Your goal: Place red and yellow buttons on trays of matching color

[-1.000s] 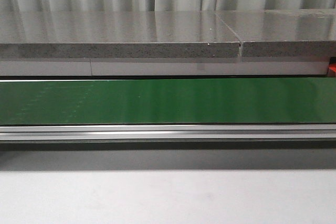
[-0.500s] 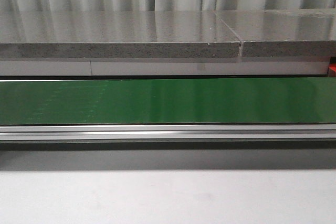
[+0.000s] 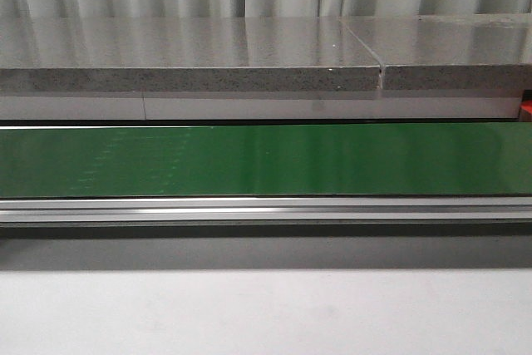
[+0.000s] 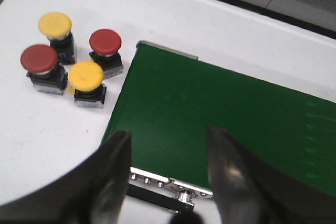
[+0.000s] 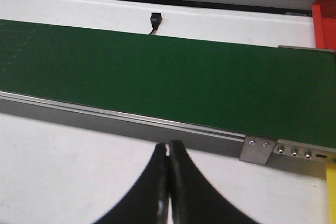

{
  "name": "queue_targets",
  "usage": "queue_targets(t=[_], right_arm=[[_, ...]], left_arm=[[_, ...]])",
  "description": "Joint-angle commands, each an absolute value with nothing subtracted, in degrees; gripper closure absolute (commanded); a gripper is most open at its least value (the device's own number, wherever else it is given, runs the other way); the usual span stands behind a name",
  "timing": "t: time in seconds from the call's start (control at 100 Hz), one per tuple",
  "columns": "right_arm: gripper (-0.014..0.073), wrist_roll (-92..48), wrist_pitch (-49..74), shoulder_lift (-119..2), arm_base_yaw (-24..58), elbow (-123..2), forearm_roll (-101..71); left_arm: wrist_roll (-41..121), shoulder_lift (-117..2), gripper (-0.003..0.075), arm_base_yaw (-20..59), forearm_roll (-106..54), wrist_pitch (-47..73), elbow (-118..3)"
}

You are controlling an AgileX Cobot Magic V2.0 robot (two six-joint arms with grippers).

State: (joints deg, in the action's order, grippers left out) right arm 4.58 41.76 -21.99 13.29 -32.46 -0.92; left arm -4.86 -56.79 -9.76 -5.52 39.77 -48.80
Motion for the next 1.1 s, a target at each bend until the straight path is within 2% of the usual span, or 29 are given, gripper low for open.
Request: queue_targets(t=[0.0,0.44,1.09], right_arm=[[0.0659,4.03,38.06,-22.47,13.33,-33.92,-1.08],[0.0659,4.03,38.06,-22.47,13.33,-33.92,-1.08],[0.0659,4.03,38.06,-22.47,13.33,-33.92,-1.08]], left_arm=[[-5.51,-59.12,0.0252,-11.67,-9.08,38.48,-51.91],[-5.65,-80.10,0.0262,-21.32,-10.44,47.51,-59.64],[-7.28,-98.94,0.0262,-21.76,-11.85,56.54,-76.15]])
